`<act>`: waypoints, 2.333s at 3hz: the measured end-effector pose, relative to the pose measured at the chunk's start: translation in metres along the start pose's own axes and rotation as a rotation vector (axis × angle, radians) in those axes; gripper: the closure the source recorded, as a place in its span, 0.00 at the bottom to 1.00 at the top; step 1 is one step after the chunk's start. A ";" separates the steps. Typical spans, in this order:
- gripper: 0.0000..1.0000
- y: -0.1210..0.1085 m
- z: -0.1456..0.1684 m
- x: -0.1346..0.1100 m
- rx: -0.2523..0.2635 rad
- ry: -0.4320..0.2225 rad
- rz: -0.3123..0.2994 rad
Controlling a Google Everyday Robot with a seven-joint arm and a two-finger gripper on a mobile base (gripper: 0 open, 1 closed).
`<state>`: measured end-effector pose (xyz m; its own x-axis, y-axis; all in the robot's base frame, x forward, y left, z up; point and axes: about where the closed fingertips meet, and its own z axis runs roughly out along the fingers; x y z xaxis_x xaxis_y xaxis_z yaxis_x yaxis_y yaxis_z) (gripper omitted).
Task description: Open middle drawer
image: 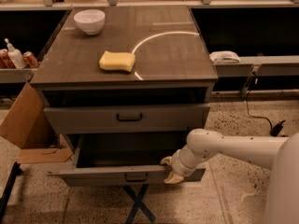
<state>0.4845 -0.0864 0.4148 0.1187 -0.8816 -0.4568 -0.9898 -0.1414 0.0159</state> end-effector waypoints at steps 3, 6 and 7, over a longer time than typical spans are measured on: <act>1.00 0.024 0.002 -0.003 -0.019 -0.037 0.026; 0.74 0.040 0.005 -0.005 -0.032 -0.066 0.048; 0.51 0.041 0.006 -0.005 -0.035 -0.067 0.047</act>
Offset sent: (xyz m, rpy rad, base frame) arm -0.0533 -0.0052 -0.0131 0.0602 0.0666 -0.0297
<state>0.4425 -0.0847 0.4124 0.0650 -0.8559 -0.5130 -0.9907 -0.1170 0.0696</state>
